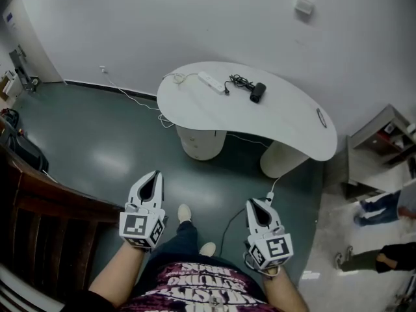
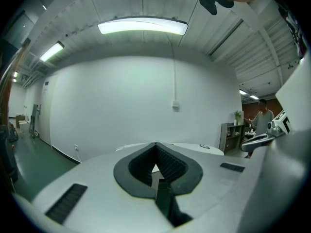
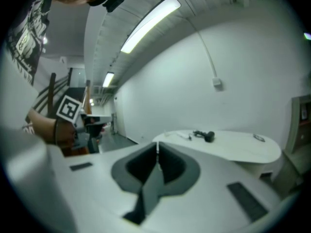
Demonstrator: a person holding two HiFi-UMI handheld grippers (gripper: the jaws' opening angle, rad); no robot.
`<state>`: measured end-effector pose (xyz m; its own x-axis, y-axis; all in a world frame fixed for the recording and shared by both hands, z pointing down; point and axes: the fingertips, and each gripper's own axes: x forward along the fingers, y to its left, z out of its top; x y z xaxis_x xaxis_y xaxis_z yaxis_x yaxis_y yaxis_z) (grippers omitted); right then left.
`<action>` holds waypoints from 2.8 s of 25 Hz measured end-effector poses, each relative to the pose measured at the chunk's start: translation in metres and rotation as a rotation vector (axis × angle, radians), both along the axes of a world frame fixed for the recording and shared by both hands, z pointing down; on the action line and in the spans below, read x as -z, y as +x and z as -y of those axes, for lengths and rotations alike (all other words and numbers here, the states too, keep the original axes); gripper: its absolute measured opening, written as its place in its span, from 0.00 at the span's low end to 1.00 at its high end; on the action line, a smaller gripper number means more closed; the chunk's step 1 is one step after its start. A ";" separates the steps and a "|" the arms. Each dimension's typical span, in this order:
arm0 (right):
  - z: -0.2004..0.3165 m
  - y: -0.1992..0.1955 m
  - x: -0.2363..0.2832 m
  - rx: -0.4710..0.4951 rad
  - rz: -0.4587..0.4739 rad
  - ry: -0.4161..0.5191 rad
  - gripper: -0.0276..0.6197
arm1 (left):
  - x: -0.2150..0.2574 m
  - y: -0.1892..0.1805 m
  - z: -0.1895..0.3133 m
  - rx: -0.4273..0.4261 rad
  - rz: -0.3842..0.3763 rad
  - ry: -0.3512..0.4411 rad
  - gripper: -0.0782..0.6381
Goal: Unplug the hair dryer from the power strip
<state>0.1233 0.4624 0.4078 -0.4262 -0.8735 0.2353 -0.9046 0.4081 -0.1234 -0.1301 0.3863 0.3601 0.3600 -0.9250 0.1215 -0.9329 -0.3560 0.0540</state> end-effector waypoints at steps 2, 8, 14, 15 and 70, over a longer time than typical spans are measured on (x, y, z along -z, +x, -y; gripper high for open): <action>0.012 0.000 0.000 -0.018 -0.003 0.002 0.10 | -0.004 -0.002 0.012 -0.008 -0.007 -0.009 0.13; 0.055 -0.006 -0.004 -0.050 -0.015 -0.009 0.10 | -0.014 -0.006 0.057 -0.034 -0.019 -0.027 0.13; 0.104 -0.020 -0.004 -0.054 -0.010 -0.010 0.10 | -0.017 -0.010 0.111 -0.065 -0.025 -0.038 0.13; 0.112 -0.022 -0.005 -0.056 -0.010 -0.011 0.10 | -0.017 -0.010 0.119 -0.071 -0.023 -0.040 0.13; 0.246 -0.095 0.037 -0.104 -0.109 0.008 0.10 | -0.030 -0.096 0.248 -0.099 -0.133 -0.075 0.13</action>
